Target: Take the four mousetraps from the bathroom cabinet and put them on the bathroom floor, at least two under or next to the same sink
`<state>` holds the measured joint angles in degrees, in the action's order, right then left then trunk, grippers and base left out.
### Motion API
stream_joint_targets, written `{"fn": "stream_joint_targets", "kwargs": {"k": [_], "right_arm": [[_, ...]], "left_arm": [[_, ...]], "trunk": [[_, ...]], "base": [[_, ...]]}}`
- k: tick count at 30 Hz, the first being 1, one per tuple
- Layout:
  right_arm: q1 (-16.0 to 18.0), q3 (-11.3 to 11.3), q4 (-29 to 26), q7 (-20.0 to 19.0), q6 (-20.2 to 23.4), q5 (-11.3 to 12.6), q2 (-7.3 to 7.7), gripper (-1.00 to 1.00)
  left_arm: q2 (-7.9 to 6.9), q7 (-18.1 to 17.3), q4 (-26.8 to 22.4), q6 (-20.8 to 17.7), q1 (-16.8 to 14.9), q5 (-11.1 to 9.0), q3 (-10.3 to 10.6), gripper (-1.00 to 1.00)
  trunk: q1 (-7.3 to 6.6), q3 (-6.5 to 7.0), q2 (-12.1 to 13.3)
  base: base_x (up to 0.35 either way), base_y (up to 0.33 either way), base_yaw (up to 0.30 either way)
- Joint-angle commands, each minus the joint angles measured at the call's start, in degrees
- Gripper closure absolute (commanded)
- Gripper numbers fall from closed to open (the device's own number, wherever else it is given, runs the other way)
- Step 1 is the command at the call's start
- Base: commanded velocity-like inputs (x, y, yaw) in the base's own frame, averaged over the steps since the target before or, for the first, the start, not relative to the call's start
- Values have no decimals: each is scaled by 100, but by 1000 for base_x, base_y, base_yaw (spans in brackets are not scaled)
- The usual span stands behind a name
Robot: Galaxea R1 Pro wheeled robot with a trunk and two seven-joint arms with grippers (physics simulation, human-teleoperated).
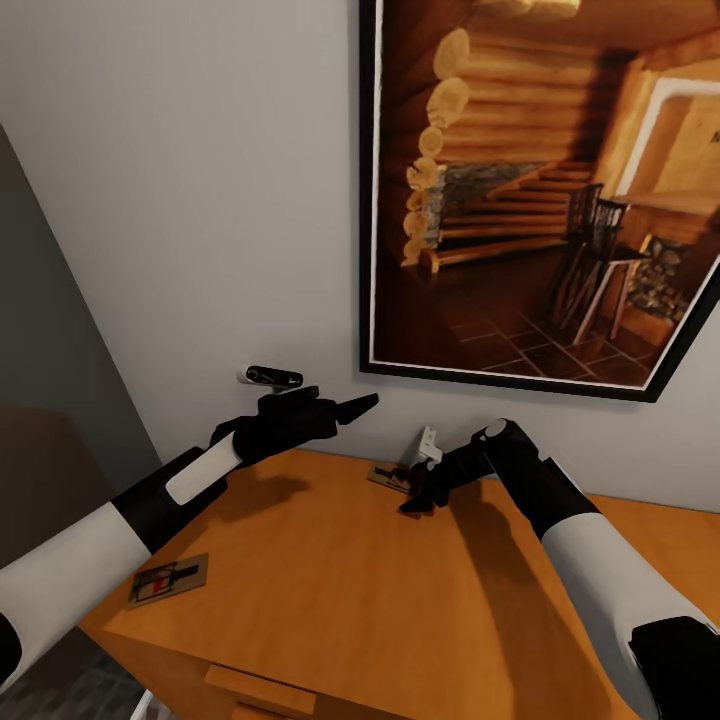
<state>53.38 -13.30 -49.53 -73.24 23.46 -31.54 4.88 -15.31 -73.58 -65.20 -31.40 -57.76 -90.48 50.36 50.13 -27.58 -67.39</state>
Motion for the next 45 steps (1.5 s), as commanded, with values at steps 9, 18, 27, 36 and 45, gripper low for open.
{"fn": "stream_joint_targets", "kwargs": {"k": [9,18,27,36,45], "right_arm": [[6,-11,-2,109,141,-45,4,-100],[6,-13,-4,108,149,-30,4,-100],[6,-9,-4,108,150,-13,7,-100],[6,-6,-4,108,149,-8,4,-100],[6,-7,-4,108,153,-26,4,-100]], "left_arm": [[-6,-8,-1,-59,-9,-57,26,-100],[-3,-8,-1,-60,-7,-57,26,-100],[-5,-6,-1,-60,-7,-57,26,-100],[-6,-3,-1,-60,-10,-57,26,-100],[-3,1,-1,-60,-12,-57,26,-100]], "trunk": [[2,-6,-2],[2,-6,-2],[2,-6,-2],[2,-6,-2],[2,-6,-2]], "base": [[0,0,0],[0,0,0],[0,0,0],[0,0,0],[0,0,0]]}}
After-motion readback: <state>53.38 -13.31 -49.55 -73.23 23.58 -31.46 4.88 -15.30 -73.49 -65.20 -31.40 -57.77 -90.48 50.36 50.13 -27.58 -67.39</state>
